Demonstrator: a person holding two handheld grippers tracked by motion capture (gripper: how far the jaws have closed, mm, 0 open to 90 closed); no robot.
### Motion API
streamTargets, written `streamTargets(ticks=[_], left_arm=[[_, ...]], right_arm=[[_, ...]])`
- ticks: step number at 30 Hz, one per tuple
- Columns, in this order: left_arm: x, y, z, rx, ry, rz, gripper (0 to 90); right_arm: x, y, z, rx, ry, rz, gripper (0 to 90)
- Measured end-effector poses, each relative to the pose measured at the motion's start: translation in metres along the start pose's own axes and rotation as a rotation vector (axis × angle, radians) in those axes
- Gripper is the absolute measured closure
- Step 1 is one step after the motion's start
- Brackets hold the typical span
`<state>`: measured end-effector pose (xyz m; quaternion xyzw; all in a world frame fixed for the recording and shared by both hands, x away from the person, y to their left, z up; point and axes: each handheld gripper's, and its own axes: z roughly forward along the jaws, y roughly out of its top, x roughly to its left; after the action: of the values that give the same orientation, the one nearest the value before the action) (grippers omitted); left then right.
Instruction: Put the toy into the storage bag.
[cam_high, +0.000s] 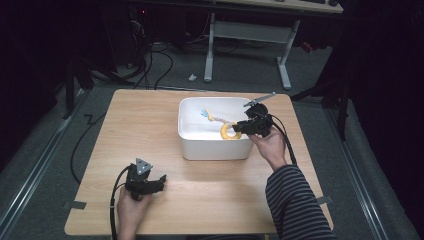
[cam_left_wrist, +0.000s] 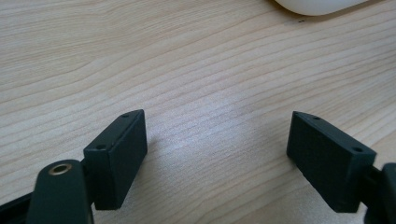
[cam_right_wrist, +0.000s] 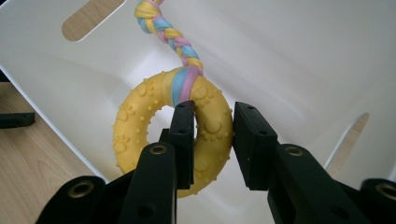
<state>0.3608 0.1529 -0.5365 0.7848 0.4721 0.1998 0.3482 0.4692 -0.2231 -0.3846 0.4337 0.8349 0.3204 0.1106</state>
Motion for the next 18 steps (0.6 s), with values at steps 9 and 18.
streamTargets(ticks=[9, 18], left_arm=[[0.0000, 0.0000, 0.0000, 0.000, 0.000, 0.000, 20.5], [0.0000, 0.0000, 0.0000, 0.000, 0.000, 0.000, 20.5]], right_arm=[[0.0013, 0.0004, 0.0019, 0.018, -0.011, -0.006, 70.3], [0.0028, 0.0010, 0.0048, 0.032, -0.021, -0.015, 69.7]])
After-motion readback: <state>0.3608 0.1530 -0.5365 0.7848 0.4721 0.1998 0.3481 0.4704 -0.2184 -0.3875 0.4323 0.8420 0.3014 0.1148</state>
